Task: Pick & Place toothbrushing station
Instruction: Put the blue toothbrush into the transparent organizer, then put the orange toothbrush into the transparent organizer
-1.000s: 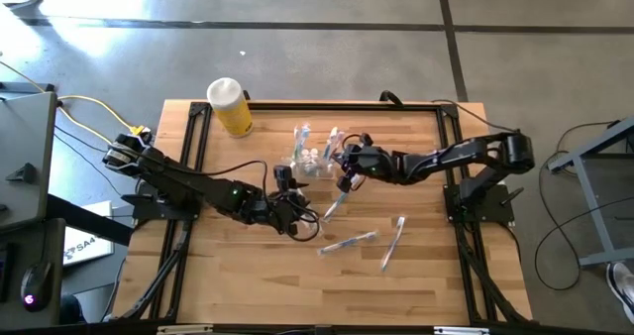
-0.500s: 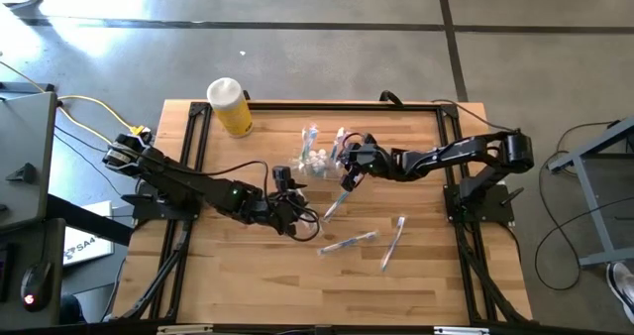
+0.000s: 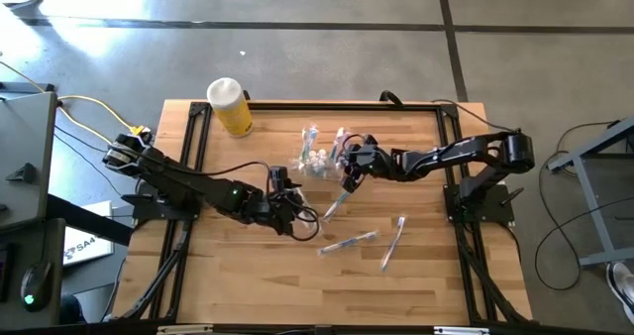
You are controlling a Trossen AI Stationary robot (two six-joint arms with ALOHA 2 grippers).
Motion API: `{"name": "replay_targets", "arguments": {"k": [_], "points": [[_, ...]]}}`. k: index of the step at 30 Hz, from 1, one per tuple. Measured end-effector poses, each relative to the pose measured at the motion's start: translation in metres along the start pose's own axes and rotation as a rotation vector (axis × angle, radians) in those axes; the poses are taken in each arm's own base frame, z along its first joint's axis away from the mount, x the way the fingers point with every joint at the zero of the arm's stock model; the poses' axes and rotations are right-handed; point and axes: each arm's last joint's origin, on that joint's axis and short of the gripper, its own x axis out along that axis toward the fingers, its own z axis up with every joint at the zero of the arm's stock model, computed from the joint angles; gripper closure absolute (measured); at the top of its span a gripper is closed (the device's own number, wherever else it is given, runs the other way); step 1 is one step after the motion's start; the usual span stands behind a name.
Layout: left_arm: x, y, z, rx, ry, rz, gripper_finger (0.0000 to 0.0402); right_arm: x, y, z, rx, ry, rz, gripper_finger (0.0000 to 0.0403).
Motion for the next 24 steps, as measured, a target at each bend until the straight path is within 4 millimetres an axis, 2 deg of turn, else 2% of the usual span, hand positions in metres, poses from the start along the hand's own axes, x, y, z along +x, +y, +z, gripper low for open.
{"name": "replay_targets", "arguments": {"k": [5,10,17,21,24], "points": [[0.000,0.000,-0.004,0.007,0.037,0.002,0.0180,-0.001,0.002,0.004,0.000,-0.015,-0.007,0.0238],[0.004,0.007,-0.015,-0.037,0.135,0.008,0.0180,-0.016,0.004,0.015,0.008,-0.077,-0.029,0.0203],[0.013,0.021,-0.026,-0.149,0.256,0.015,0.0180,-0.053,0.006,0.027,0.050,-0.116,-0.085,0.0196],[0.018,0.020,-0.031,-0.165,0.284,-0.046,0.0180,-0.076,0.013,0.030,0.079,-0.121,-0.021,0.0196],[0.025,0.014,-0.044,-0.109,0.303,-0.109,0.0180,-0.088,0.022,0.029,0.079,-0.114,0.064,0.0196]]}}
